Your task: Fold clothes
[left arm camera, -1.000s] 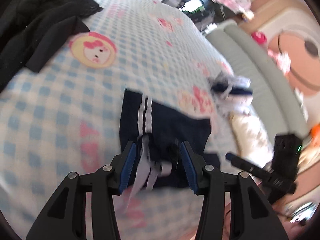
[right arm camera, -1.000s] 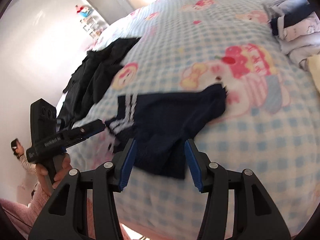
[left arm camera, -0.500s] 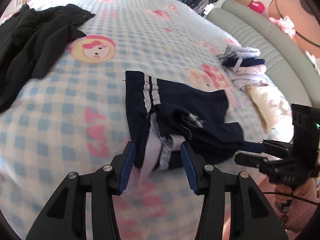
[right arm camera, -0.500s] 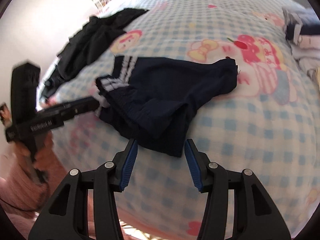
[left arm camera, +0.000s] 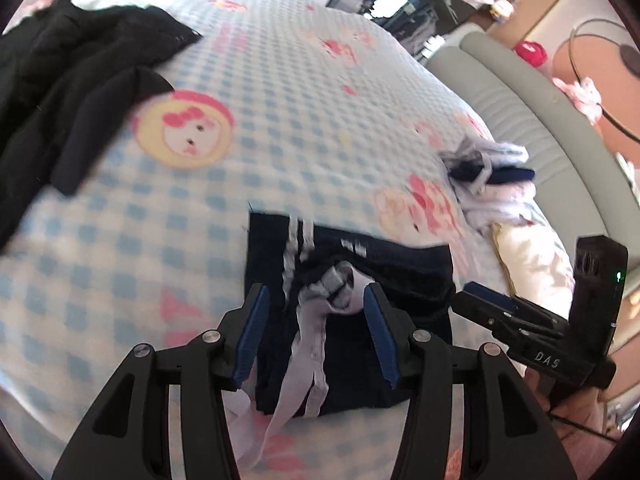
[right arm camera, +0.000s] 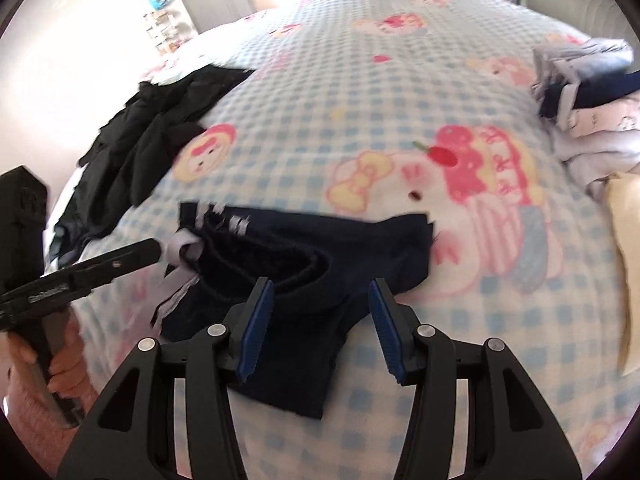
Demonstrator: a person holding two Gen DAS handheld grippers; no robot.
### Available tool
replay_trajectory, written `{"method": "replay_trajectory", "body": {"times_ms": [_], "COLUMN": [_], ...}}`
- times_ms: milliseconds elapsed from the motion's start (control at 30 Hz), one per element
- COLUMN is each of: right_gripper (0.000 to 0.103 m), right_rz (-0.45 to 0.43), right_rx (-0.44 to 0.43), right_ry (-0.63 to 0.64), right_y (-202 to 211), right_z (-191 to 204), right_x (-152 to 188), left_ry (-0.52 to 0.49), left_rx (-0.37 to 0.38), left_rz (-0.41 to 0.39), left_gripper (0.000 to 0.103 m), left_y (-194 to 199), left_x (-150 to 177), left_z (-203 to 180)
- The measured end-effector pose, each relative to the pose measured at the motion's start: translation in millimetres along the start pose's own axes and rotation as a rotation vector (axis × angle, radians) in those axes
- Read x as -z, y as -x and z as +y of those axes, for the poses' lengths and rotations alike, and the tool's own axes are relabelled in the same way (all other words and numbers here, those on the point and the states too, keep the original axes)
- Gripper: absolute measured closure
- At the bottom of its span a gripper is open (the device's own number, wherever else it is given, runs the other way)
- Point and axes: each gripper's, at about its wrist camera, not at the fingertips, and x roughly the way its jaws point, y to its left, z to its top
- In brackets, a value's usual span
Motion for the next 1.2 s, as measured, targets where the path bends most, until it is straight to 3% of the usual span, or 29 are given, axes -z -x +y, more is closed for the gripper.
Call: {"method": "replay_trajectory", "body": {"times_ms": [100, 267, 367, 433, 533, 700, 867, 933, 1000, 1067, 1200], "right_gripper": [0.052, 0.051, 0.050, 0.050, 0.050, 0.050, 0.050, 0.053, 0.073, 0.085, 0.086], "right_rz": [0.045, 0.044, 0.038, 0.041, 0.007, 0.078, 0.061, 0.048, 0.042, 0.044, -0.017], "right_rx": [-0.035, -0.066, 0.073, 0.083, 0.042, -0.116, -0.102, -0.120, -0.118, -0.114, -0.140], "right_ry": [0.011, 0.025, 0.029, -0.017, -0.069, -0.124, -0.091, -0.087, -0.069, -0.040, -0.030], "right_y": [-11, -24, -41, -45, -39, -41, -41, -43, -46, -46, -25], "right_z": [-1, 3, 2, -4, -10, -14, -5, -2, 0, 5, 14], "right_x": [5, -2, -16, -24, -27, -13, -11, -16, -21, -26, -37], "left_ry": [0.024, -0.017, -0.008, -0.006, 0.018, 0.001, -0.003, -0.038, -0.059, -0.056, -0.061], "left_rx": [0.103, 0.038, 0.029, 0.032, 0.065, 0.076, 0.057, 0.011, -0.024, -0.032, -0.061], "left_rz": [0.015, 0.049, 0.071, 0.022, 0.023, 0.048, 0.030, 0.034, 0.033, 0.014, -0.099], "left_gripper": [0.052, 0.051, 0.051, 0.050, 0.045, 0.046, 0.051, 0.071, 0.077, 0.081, 0.082], "left_y": [-12, -35, -44, -36, -31, -36, -38, -39, -39, -33, -11], "left_x": [1, -3, -7, -8, -6, 4, 2, 2, 1, 0, -7], "left_z": [1, -3, -2, -2, 6, 8, -3, -9, -12, -12, -16]}}
